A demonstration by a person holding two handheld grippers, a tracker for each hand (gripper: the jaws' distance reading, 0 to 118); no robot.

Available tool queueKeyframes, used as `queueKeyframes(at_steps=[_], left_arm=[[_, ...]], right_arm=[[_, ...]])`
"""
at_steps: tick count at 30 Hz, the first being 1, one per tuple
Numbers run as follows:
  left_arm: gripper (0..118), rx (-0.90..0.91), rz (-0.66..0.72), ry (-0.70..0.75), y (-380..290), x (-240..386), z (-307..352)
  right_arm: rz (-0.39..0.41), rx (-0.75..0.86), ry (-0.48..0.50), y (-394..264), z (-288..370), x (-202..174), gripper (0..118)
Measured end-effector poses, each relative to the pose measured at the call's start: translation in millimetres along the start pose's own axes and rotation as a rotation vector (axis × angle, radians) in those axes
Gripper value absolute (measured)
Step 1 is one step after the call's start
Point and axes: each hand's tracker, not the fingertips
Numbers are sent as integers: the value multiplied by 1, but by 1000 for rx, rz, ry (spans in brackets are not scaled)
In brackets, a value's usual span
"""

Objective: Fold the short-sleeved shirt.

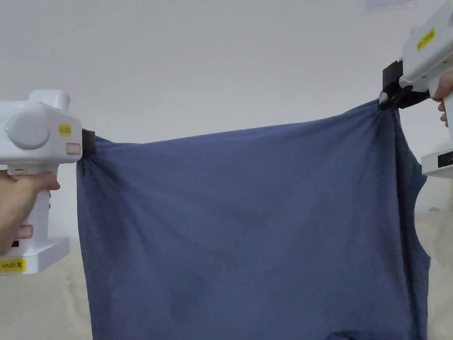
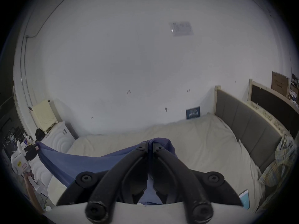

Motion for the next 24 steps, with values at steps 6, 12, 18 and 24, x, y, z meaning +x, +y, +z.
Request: queueKeyframes(at_steps=[6,12,18,24], left_arm=[[4,39,18,45,41,-2,-23],[4,47,5,69,57,1,-66],[4,45,-29,78,56,-1,-111],[4,85,13,112,54,0,-144]], right_arm=[[-9,63,-9,45,-1,-11,3],[-14,73,-33,62,-27,-21,3],[-22,100,-25,87,-66,-30,3],[-23,143,-34,96,-96,-45,3]])
